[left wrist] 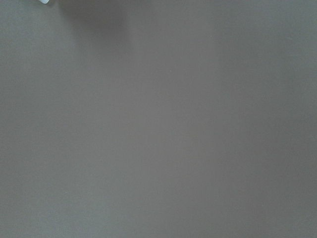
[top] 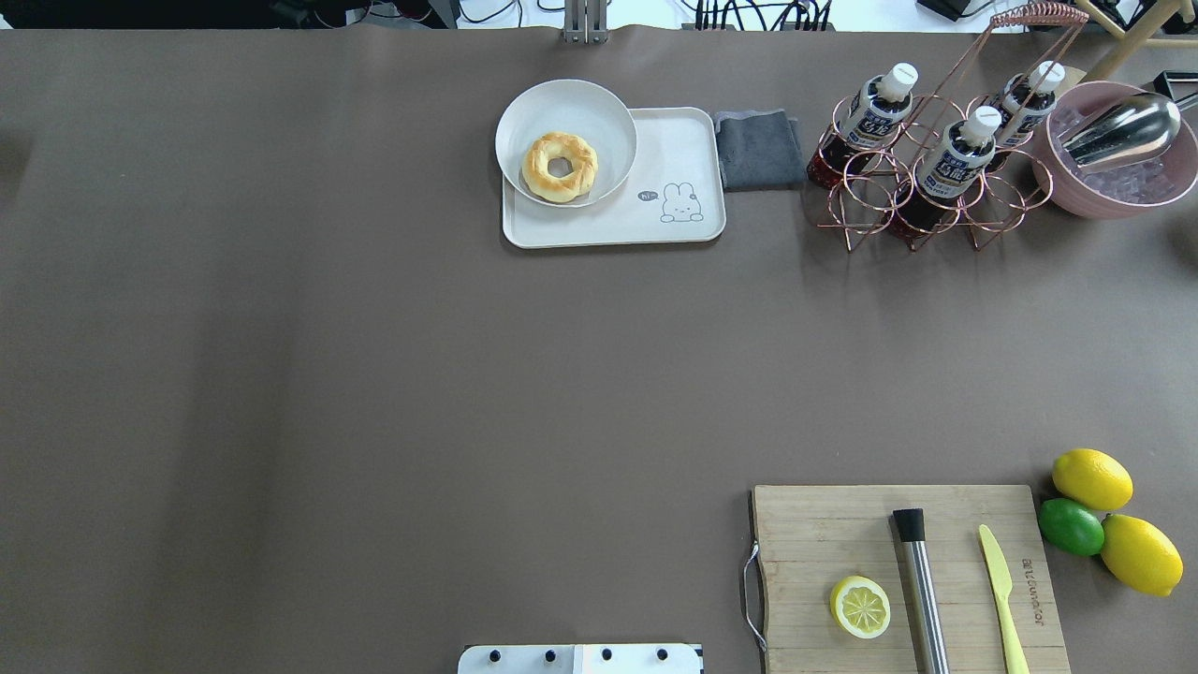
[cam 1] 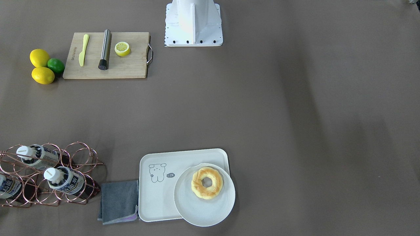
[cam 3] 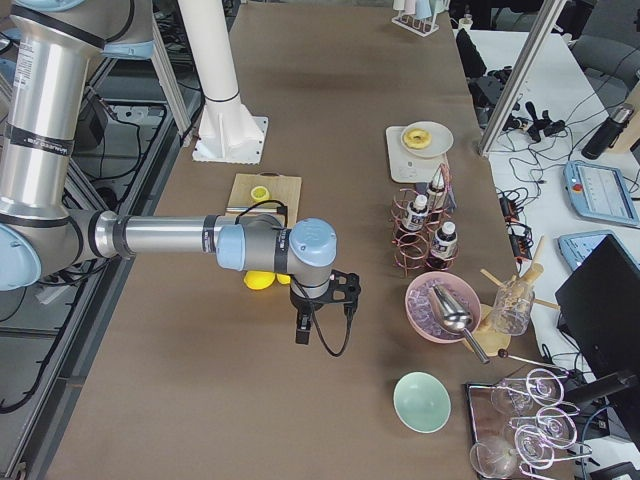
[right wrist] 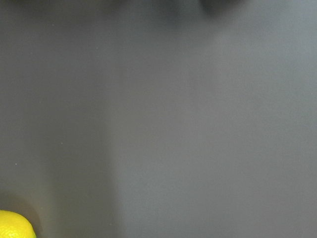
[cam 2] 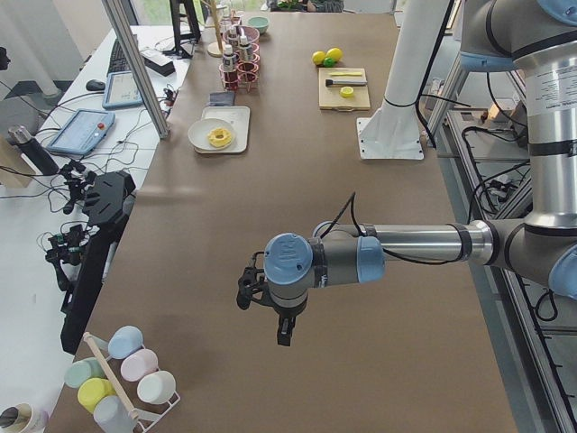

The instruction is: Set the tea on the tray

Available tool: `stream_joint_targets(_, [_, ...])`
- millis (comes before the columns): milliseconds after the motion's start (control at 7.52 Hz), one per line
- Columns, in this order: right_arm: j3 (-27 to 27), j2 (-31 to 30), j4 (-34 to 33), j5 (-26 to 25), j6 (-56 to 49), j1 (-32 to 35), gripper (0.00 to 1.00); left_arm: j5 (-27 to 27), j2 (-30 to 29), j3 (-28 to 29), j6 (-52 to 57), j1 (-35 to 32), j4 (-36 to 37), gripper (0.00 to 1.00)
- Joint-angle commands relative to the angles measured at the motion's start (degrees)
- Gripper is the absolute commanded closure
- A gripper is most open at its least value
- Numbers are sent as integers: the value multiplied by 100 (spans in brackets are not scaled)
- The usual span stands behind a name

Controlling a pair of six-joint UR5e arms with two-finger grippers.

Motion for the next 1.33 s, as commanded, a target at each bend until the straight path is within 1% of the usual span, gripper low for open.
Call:
stream_joint_targets(0, [-1,-3,0,0,-6,0,0,43,-3,-71,0,0,9,2])
stream_joint_targets(665, [16,-3,9,0,-6,0,0,219,-56,-124,-9,0,9,2])
stream_joint_targets(1197, [25,5,9,9,-6,0,0,211,-82,-203,-17,-9,0,2])
